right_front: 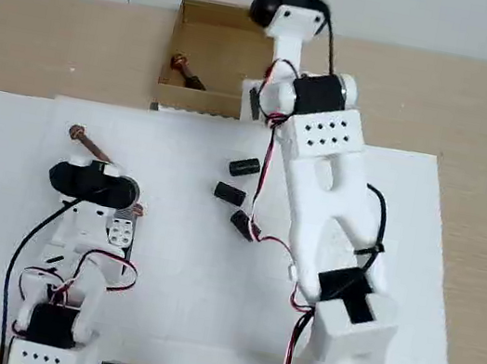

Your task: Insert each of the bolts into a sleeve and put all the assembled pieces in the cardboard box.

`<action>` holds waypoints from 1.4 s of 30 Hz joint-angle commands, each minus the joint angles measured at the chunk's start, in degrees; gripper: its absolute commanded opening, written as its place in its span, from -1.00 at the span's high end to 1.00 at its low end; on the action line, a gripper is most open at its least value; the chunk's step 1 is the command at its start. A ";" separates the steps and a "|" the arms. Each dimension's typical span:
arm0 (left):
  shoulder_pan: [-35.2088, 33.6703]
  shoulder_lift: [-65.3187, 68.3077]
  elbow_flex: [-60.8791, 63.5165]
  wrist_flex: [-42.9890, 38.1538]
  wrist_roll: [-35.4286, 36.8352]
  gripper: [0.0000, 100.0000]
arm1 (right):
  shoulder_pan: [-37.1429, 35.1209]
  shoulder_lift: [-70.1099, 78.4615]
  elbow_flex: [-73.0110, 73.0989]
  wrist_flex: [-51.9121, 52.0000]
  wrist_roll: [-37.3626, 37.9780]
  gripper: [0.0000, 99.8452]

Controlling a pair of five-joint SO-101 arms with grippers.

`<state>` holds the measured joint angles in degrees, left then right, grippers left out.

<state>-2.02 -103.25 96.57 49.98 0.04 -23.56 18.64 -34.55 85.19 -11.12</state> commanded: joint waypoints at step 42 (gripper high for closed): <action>-0.26 -0.35 -0.22 0.35 -0.44 0.99 | -6.29 -14.46 42.20 -5.93 34.20 0.68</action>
<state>-2.02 -103.25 96.57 49.98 0.04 -29.71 3.43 7.82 81.32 22.29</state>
